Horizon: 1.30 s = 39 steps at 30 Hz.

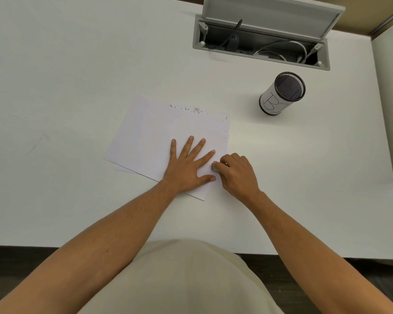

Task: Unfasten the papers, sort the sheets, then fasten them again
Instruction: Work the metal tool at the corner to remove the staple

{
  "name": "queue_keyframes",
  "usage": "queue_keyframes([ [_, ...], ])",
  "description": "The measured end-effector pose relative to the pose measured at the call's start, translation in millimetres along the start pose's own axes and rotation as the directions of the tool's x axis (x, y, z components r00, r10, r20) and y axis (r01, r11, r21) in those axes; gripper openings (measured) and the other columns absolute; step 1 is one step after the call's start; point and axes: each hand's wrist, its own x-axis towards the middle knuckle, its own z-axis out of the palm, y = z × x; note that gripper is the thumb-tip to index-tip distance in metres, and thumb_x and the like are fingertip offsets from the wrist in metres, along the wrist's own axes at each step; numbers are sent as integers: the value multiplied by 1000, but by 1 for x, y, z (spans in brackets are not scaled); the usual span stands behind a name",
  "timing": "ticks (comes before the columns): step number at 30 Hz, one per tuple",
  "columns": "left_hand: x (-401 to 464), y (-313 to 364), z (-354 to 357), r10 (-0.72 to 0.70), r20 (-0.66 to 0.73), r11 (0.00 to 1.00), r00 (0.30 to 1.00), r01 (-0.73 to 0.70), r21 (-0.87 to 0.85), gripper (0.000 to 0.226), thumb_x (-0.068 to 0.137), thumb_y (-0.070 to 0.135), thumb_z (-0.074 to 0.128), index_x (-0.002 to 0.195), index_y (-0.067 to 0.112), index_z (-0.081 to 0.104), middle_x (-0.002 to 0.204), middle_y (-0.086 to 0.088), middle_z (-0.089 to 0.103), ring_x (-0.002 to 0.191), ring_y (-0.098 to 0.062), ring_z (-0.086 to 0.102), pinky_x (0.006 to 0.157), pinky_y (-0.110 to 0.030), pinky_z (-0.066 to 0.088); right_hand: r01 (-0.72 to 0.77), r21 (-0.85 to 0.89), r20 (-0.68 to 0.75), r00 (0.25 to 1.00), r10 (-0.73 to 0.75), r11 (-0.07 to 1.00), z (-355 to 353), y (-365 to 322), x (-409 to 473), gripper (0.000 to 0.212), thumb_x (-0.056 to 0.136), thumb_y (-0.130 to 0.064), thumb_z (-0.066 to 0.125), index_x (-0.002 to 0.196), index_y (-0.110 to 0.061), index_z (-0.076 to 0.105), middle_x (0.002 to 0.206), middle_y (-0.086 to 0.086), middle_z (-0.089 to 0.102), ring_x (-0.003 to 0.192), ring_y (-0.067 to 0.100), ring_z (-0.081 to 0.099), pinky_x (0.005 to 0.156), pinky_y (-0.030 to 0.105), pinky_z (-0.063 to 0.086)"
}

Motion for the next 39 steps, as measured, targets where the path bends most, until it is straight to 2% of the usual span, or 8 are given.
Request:
queue_keyframes([
  [5, -1, 1, 0, -1, -3, 1000, 1000, 1, -11, 88, 77, 88, 7, 153, 43, -1, 165, 2, -10, 149, -27, -19, 111, -66, -15, 63, -52, -77, 995, -67, 997, 6, 2, -10, 12, 82, -5, 71, 92, -10, 69, 79, 8, 62, 67, 27, 54, 56, 36, 41],
  [10, 0, 0, 0, 1, -10, 1000, 1000, -1, -14, 86, 78, 87, 9, 153, 44, 1, 165, 3, -9, 150, -26, -19, 111, -66, -16, -138, 110, -76, 986, 147, 984, 1, -3, -9, 16, 80, -3, 72, 95, -9, 72, 80, 10, 65, 66, 29, 55, 54, 36, 44],
  [13, -1, 0, 1, 3, -15, 1000, 1000, -3, -22, 86, 77, 87, 6, 153, 45, 2, 166, 4, -8, 150, -26, -18, 111, -66, -17, -170, 135, -10, 985, 173, 976, -3, -5, -1, 14, 84, -7, 69, 98, -7, 71, 81, 11, 66, 67, 31, 56, 55, 37, 46],
  [23, -1, 0, 0, 10, -15, 1000, 1000, -11, -25, 88, 76, 87, 4, 152, 44, -1, 165, 2, -8, 150, -27, -18, 111, -67, -14, -35, 52, 25, 999, 34, 998, 0, 0, 9, 10, 81, -7, 72, 90, -12, 72, 80, 9, 64, 67, 29, 55, 55, 37, 44],
  [28, 0, 0, 1, 3, -8, 1000, 1000, -3, -14, 88, 76, 88, 5, 153, 43, -2, 165, 2, -9, 150, -27, -19, 111, -66, -15, 37, -7, -66, 997, -38, 999, 9, 3, 2, 11, 82, -6, 70, 91, -12, 69, 82, 8, 62, 69, 28, 53, 58, 37, 41],
  [34, -1, 0, 2, -3, -17, 1000, 1000, 3, -20, 86, 79, 87, 13, 153, 44, 1, 166, 2, -6, 150, -26, -17, 112, -66, -13, 100, -225, -204, 968, -148, 969, 22, 4, -12, 25, 75, 2, 68, 96, -11, 69, 85, 5, 65, 72, 26, 56, 62, 36, 40],
  [37, -1, 1, 2, -9, -19, 1000, 1000, 8, -27, 86, 78, 87, 7, 152, 44, 1, 166, 3, -6, 150, -26, -17, 112, -66, -13, 137, -273, -259, 943, -210, 952, 23, 5, -14, 17, 86, -1, 58, 94, -11, 70, 84, 5, 66, 71, 26, 59, 62, 36, 44],
  [39, -1, 1, 2, -10, -21, 1000, 1000, 10, -26, 88, 76, 88, 1, 152, 44, 0, 165, 3, -6, 150, -26, -17, 112, -67, -12, 160, -287, -273, 931, -241, 944, 22, 5, -15, 21, 92, -4, 50, 93, -11, 70, 83, 4, 67, 70, 25, 60, 61, 36, 46],
])
